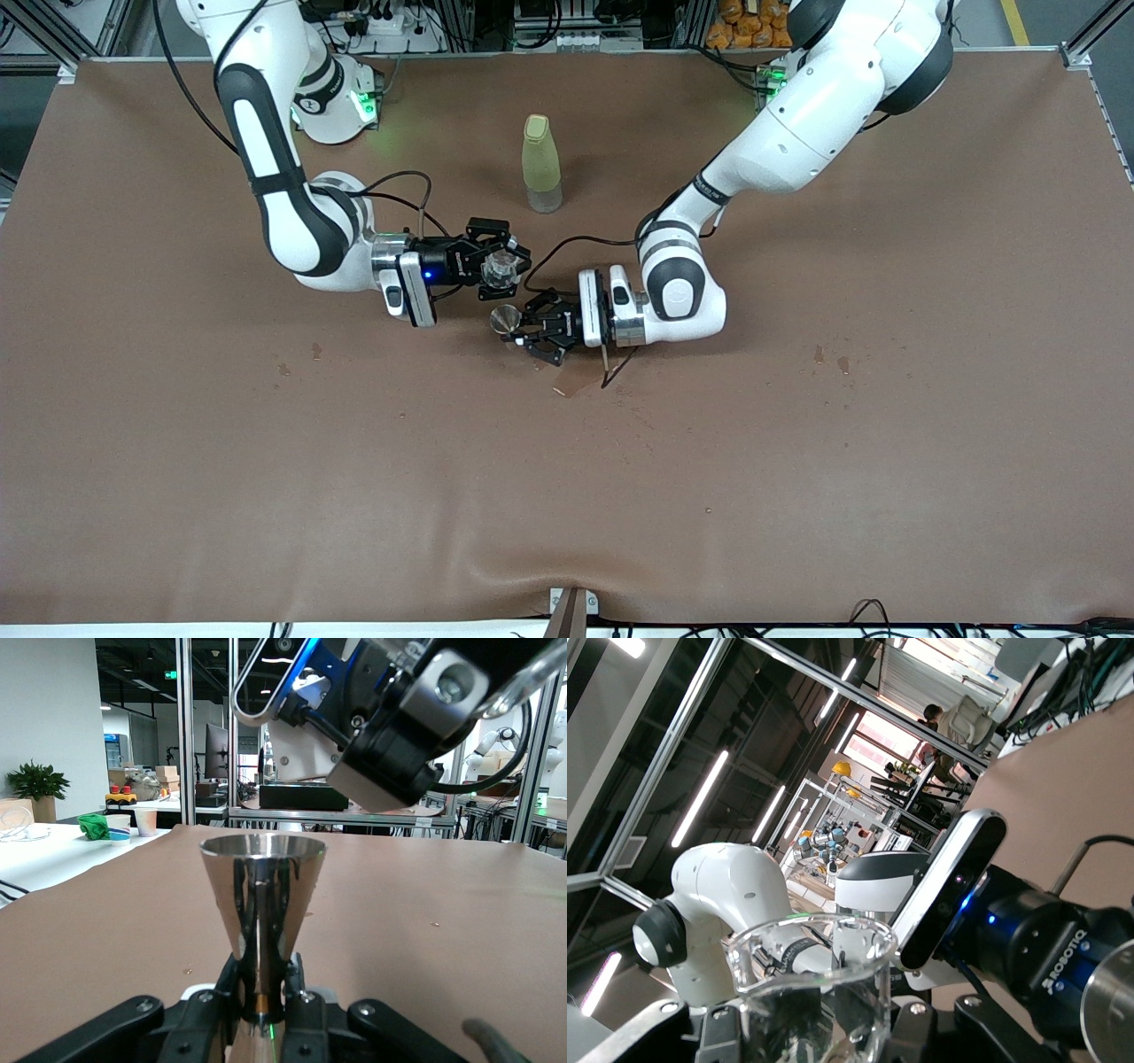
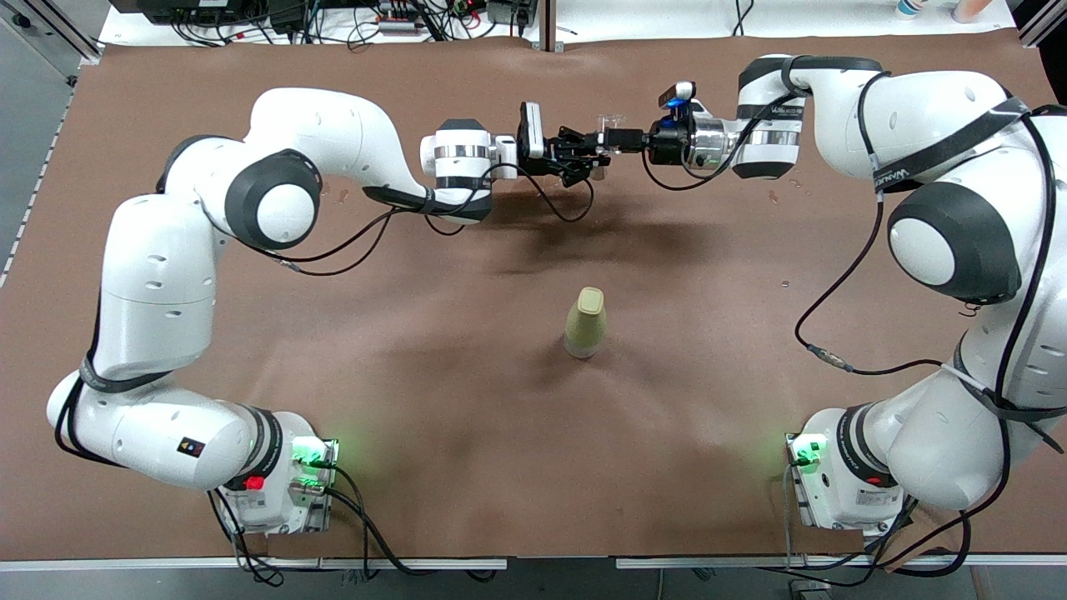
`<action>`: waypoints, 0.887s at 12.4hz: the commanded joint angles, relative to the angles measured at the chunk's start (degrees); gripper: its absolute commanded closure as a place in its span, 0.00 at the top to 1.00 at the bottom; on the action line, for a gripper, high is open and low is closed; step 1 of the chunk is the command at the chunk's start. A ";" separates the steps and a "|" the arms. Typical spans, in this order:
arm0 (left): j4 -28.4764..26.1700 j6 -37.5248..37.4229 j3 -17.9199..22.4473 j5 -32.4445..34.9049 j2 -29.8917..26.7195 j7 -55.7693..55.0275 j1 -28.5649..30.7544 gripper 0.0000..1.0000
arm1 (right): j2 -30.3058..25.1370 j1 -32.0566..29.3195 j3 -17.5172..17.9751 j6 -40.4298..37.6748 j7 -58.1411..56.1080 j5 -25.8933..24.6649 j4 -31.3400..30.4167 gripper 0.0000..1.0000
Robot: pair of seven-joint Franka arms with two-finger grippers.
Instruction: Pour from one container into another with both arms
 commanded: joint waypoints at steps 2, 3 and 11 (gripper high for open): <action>-0.80 -2.97 -0.17 -1.70 -0.25 2.14 0.34 0.00 | -1.77 0.24 0.16 0.82 5.35 0.38 -0.79 0.00; -0.98 -2.98 -0.17 -1.79 -0.25 2.14 0.35 0.00 | -1.86 0.24 0.24 0.82 6.58 0.38 -0.79 0.00; -1.59 -2.98 -0.25 -2.05 -0.60 2.40 0.52 0.00 | -2.47 0.16 0.16 0.64 16.07 0.03 -0.70 0.00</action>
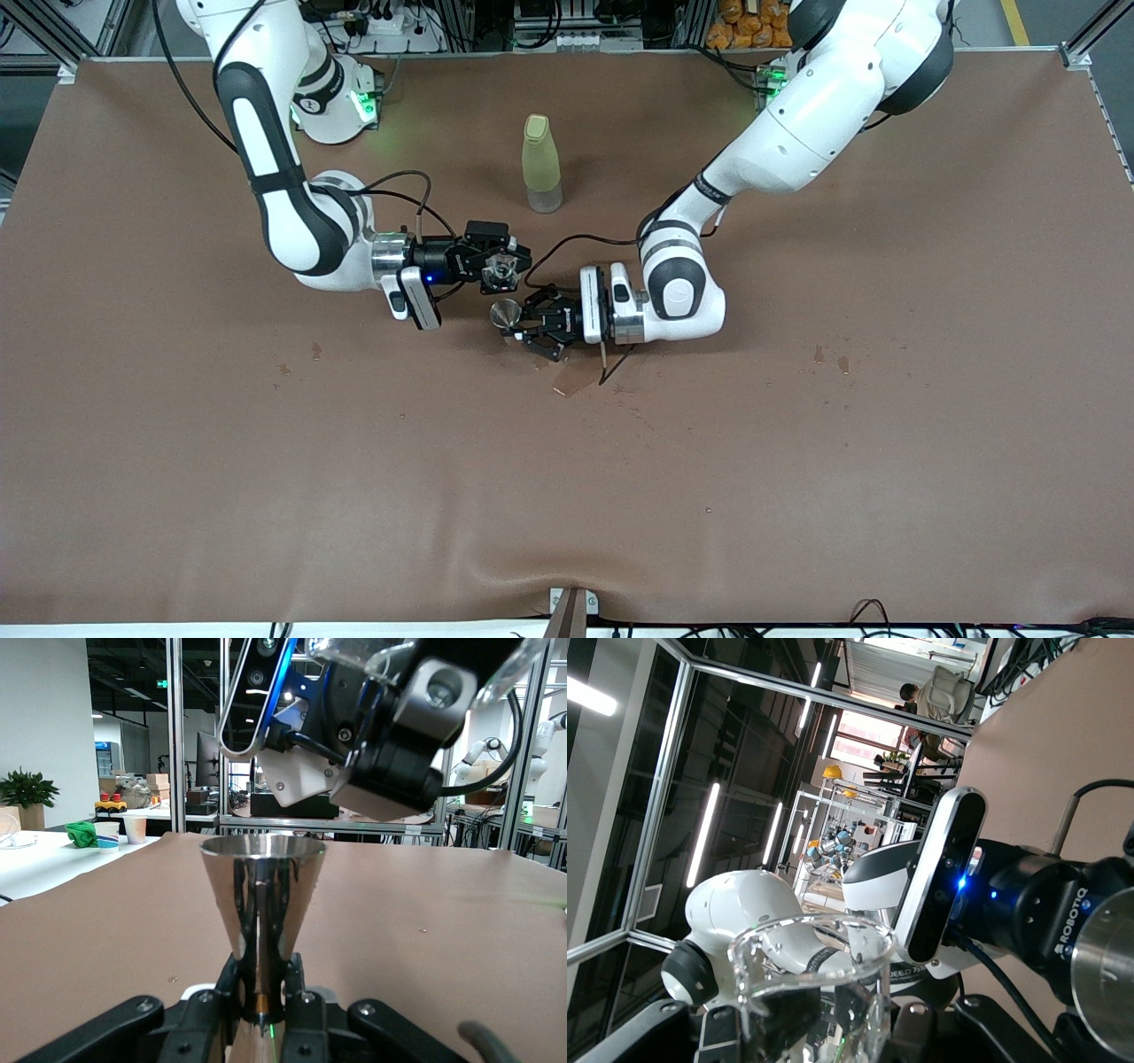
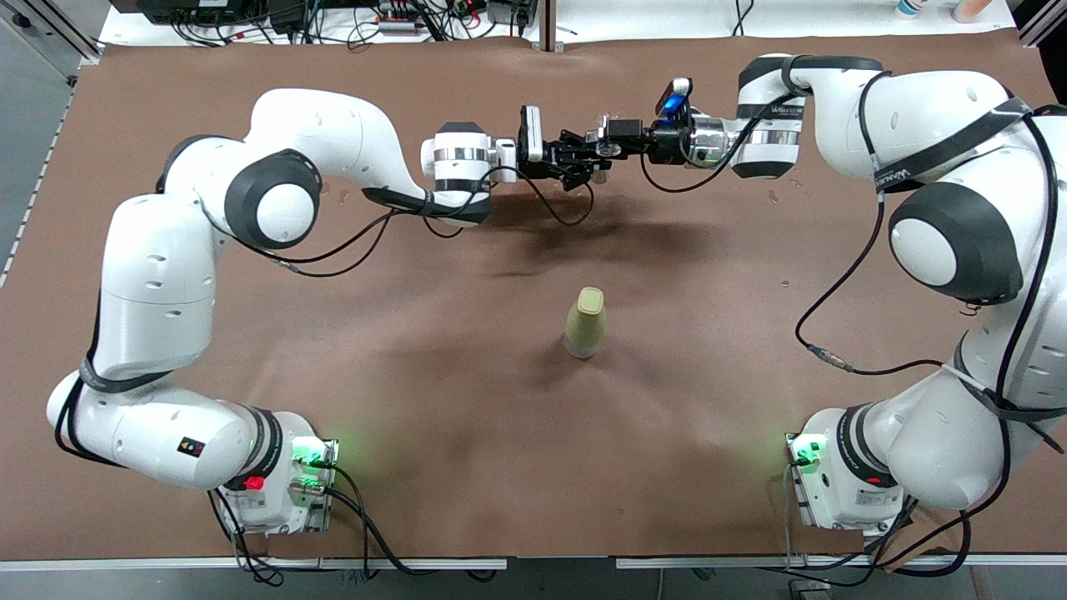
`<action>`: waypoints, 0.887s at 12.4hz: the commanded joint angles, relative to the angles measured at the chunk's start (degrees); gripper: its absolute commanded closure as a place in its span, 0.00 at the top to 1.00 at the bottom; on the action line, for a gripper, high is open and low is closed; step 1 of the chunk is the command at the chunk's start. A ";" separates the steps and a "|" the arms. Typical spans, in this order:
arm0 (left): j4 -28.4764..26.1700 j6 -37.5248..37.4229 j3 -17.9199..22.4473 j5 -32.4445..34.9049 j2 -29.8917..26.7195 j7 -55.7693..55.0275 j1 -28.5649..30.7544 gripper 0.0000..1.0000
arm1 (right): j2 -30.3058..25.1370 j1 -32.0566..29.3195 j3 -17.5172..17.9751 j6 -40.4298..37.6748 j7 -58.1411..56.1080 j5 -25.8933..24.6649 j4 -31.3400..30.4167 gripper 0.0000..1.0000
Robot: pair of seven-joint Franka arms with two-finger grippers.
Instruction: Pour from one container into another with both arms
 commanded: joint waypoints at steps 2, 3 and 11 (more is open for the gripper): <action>-1.38 -0.94 -0.25 -2.05 -0.77 1.81 0.51 0.00 | -2.08 0.24 0.16 0.59 5.91 0.03 -0.66 0.00; -1.91 -0.94 -0.25 -2.05 -0.86 1.90 0.60 0.00 | -2.16 0.16 0.17 0.59 7.14 -0.06 -0.49 0.00; -2.97 -1.38 -0.69 -2.05 -0.86 1.90 1.83 0.00 | -2.17 -0.02 0.17 -0.29 22.00 -0.14 -0.31 0.00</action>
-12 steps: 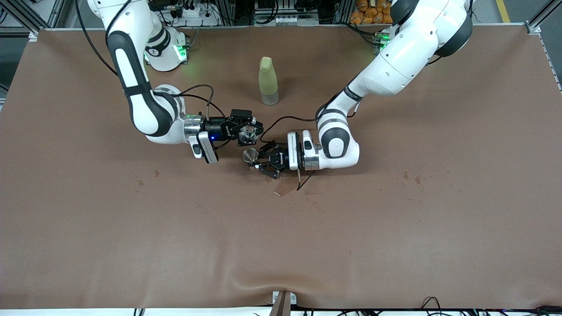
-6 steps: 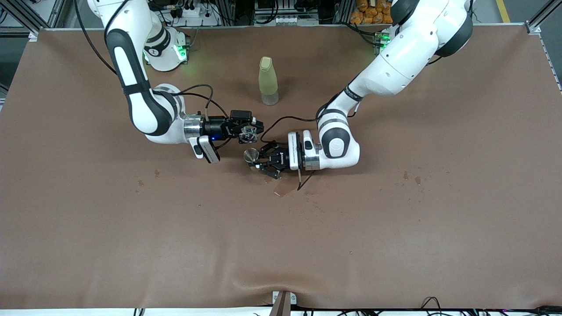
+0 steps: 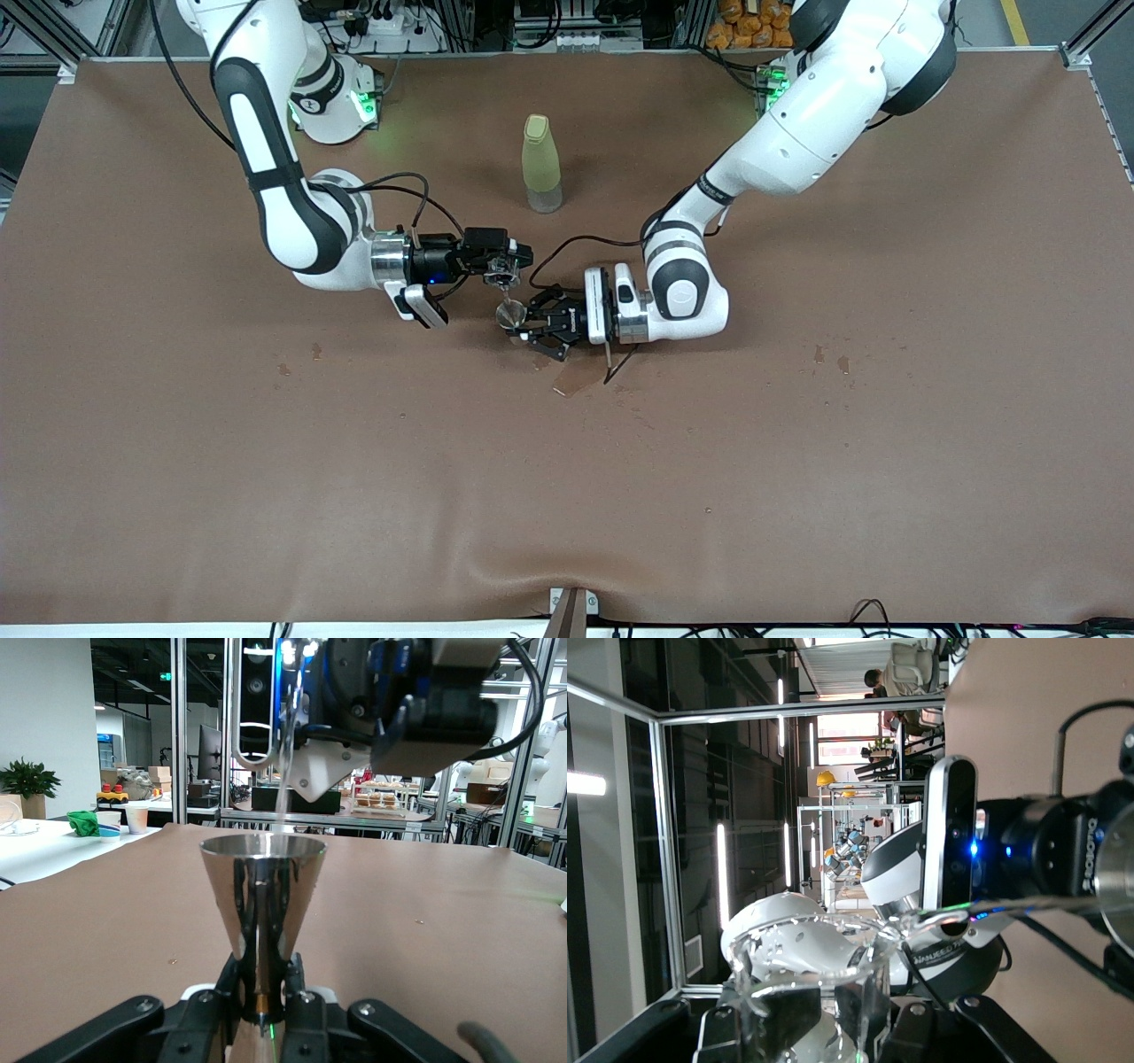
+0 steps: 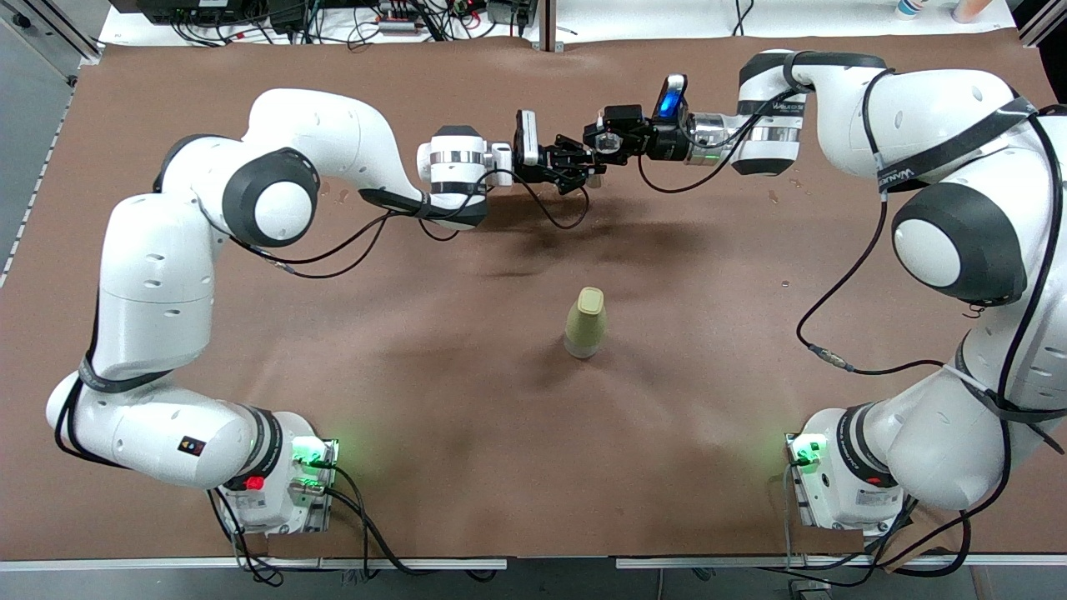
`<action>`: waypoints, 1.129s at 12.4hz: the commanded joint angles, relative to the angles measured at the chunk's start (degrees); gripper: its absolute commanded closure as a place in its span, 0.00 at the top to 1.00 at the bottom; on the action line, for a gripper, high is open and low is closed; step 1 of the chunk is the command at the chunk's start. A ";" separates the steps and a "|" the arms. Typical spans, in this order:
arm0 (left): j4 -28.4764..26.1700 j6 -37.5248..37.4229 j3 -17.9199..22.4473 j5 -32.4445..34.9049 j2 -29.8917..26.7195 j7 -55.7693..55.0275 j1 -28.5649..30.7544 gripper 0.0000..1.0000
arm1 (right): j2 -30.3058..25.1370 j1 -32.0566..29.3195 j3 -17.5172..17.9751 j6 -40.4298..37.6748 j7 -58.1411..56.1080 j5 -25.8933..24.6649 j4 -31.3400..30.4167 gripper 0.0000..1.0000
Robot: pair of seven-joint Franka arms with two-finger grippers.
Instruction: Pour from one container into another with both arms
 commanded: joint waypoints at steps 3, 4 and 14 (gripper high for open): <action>-1.79 -1.05 -0.84 -2.05 -1.21 1.81 0.80 0.00 | -1.92 -0.11 0.11 -0.79 7.90 -0.14 -0.64 0.00; -2.23 -1.05 -0.84 -2.05 -1.30 1.81 0.80 0.00 | -1.83 -0.11 0.11 -1.14 9.66 -0.14 -0.64 0.00; -2.41 -1.49 -0.92 -2.05 -1.39 1.81 1.06 0.00 | -1.48 -0.72 0.11 -2.29 23.38 -0.05 0.59 0.00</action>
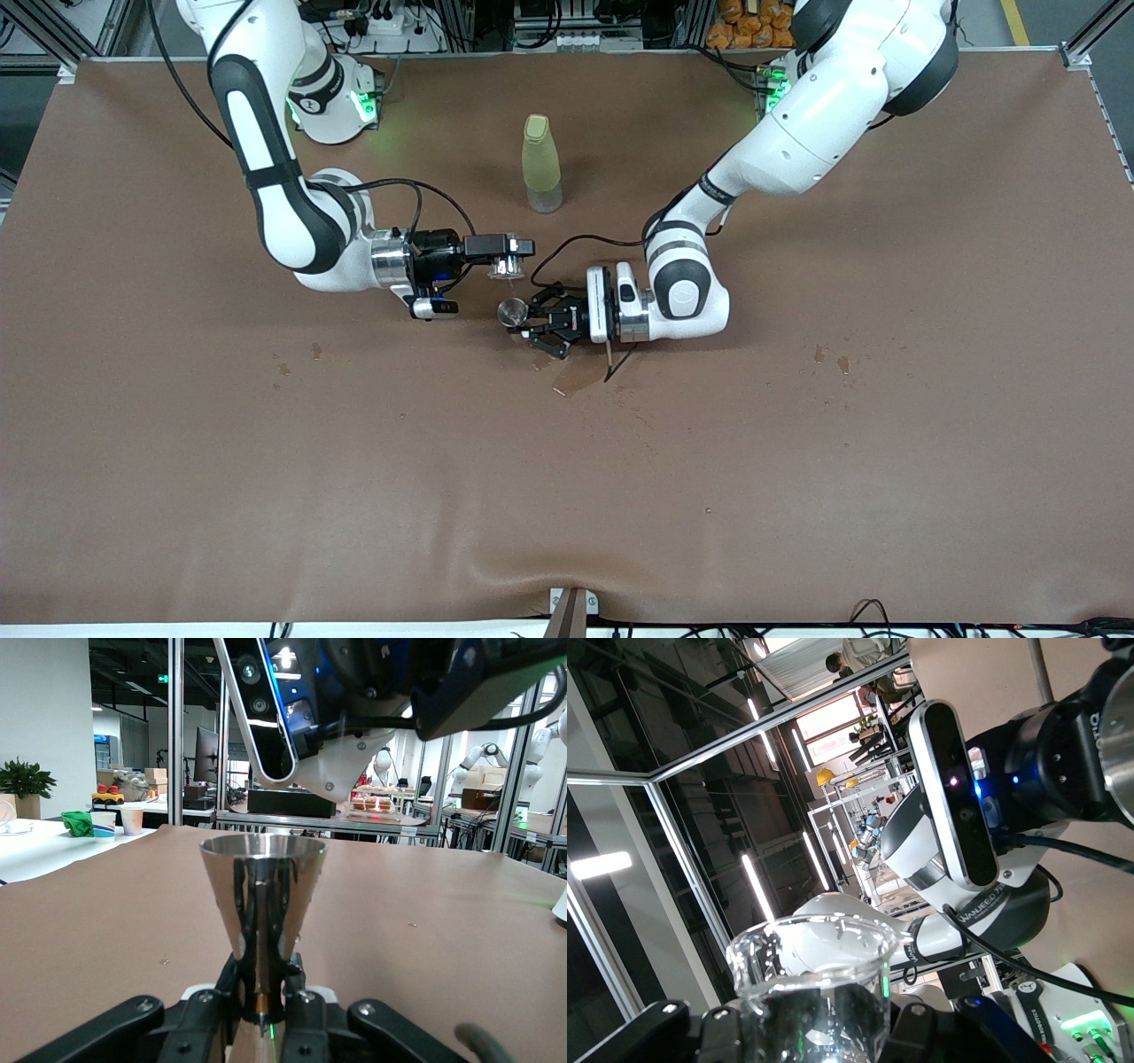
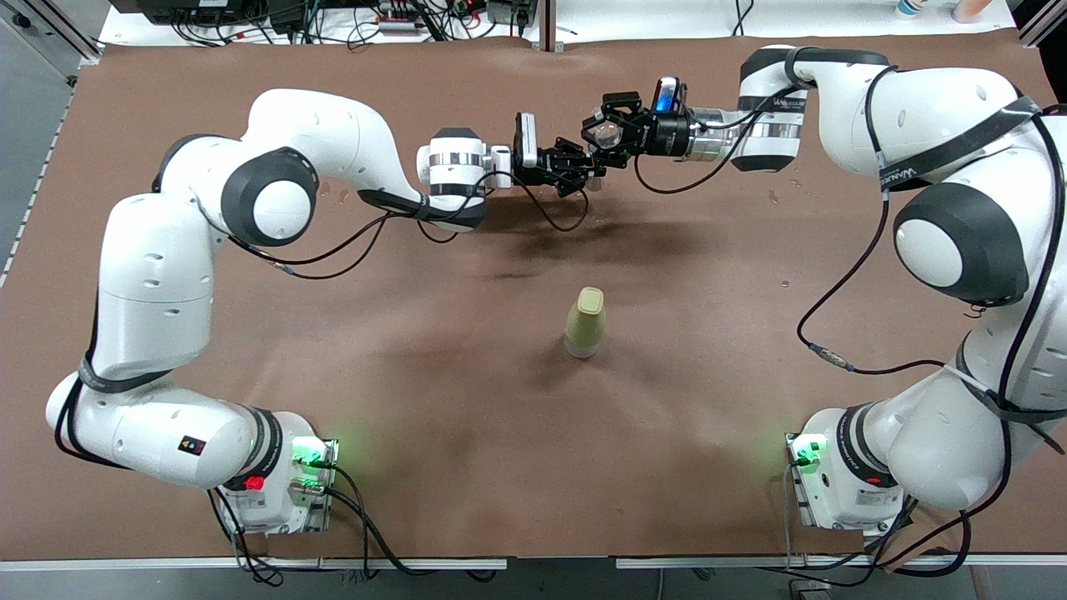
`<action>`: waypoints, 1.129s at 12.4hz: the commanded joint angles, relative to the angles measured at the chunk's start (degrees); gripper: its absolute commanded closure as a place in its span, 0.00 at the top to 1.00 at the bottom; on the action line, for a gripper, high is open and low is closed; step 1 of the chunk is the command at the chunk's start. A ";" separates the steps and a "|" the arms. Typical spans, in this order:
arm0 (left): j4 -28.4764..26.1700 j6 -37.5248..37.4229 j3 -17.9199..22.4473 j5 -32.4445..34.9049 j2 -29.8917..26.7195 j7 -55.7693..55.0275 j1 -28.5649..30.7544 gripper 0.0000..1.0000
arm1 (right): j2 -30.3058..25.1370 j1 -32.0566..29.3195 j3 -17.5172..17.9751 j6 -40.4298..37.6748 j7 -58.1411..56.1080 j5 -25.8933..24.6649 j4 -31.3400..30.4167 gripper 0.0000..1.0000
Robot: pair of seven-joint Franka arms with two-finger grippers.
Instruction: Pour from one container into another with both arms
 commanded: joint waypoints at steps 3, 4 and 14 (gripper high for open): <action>-1.71 -0.80 -0.64 -2.05 -1.38 1.81 0.84 0.00 | -0.71 -1.13 0.25 0.51 7.63 0.03 0.82 0.00; -1.71 -0.80 -0.64 -2.05 -1.38 1.90 0.75 0.00 | -0.71 -1.31 0.25 0.42 8.53 0.03 0.91 0.00; -2.58 -0.98 -4.15 -1.44 -3.05 -1.95 7.15 0.00 | -1.23 -6.40 -5.72 -9.76 -30.43 -24.72 4.34 0.00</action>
